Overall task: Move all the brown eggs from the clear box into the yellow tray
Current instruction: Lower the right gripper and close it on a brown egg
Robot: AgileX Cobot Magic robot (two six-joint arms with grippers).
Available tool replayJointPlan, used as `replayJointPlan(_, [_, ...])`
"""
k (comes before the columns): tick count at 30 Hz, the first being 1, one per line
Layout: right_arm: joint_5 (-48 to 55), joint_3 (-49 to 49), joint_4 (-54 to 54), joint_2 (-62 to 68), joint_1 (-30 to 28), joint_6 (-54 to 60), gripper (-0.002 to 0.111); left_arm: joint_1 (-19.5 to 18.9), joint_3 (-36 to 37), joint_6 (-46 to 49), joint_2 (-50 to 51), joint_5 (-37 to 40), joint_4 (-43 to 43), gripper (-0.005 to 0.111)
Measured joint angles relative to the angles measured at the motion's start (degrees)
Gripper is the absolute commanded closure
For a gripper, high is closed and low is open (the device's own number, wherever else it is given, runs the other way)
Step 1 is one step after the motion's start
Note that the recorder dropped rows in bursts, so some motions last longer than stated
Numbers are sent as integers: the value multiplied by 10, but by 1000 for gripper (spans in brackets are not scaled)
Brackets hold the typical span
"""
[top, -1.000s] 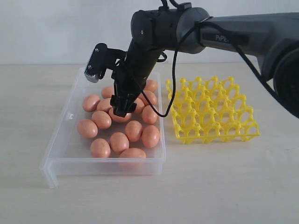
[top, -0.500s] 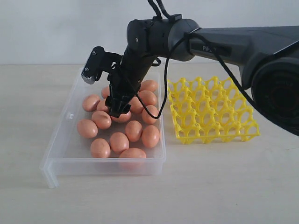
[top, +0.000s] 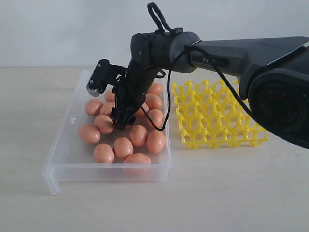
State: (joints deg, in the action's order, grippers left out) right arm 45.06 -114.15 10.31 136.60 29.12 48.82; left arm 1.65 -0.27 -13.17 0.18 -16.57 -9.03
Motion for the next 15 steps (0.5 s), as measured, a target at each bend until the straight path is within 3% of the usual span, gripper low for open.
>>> replayJointPlan(15, [-25,0,-3,1,0,-40,44,0,0,0,0,0,0,102])
